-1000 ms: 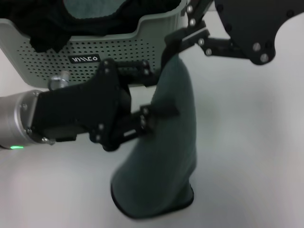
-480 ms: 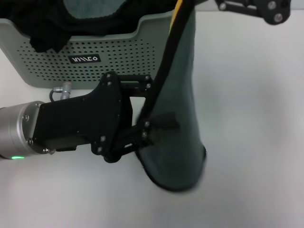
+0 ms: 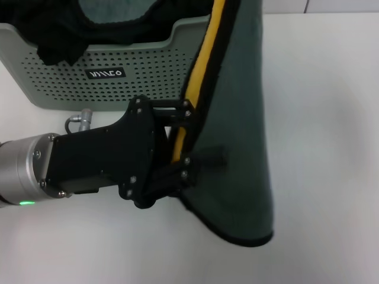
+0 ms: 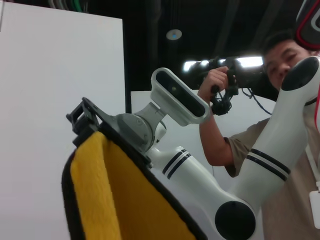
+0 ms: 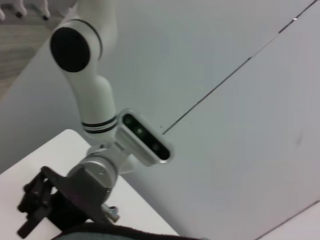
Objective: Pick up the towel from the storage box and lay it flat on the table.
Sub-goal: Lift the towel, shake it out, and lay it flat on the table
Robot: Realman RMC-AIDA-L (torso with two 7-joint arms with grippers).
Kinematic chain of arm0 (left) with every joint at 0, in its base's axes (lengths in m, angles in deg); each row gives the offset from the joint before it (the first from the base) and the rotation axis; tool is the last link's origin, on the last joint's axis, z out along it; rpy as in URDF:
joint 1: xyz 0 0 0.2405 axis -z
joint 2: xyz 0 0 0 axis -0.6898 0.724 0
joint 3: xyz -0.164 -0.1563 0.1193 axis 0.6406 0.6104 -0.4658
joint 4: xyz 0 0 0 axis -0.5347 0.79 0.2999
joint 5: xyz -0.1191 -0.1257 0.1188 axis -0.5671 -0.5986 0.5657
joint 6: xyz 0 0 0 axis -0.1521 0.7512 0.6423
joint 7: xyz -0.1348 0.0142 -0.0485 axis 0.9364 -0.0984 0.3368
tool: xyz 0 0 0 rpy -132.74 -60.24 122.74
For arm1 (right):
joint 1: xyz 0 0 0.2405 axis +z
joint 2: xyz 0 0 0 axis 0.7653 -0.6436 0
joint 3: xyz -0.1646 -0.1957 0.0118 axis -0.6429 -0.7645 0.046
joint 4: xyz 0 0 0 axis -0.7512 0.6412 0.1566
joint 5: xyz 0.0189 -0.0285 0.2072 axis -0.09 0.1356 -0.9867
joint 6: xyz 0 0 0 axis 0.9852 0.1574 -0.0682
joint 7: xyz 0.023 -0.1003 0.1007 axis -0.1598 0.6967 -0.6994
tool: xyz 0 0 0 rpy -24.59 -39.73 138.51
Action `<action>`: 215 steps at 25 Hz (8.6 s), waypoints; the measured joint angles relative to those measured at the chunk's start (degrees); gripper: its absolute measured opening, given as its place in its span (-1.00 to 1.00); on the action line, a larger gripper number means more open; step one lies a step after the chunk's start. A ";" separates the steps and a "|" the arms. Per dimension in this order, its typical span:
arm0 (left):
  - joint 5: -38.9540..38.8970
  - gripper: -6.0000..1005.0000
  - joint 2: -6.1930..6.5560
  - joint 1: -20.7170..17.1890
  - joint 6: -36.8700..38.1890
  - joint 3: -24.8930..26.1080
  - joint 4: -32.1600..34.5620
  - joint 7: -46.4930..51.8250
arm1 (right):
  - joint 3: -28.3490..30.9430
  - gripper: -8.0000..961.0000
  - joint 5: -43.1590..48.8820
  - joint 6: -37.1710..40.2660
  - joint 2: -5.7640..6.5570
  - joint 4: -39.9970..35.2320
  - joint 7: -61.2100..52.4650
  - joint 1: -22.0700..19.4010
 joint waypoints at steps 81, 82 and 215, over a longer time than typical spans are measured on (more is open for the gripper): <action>-3.48 -0.32 -1.05 -1.48 -1.45 1.13 -7.70 -5.79 | 6.00 -0.96 -0.10 2.77 -2.45 -3.21 4.69 -0.21; -3.30 -0.32 -1.08 -1.45 -1.80 1.12 -7.74 -5.79 | 6.13 -0.96 -0.10 2.79 -2.44 -3.24 4.73 -0.17; -4.92 -0.47 -0.32 -9.08 -3.87 3.64 -8.29 -5.73 | 14.86 -0.93 -7.39 2.82 -3.77 -15.77 5.37 -14.48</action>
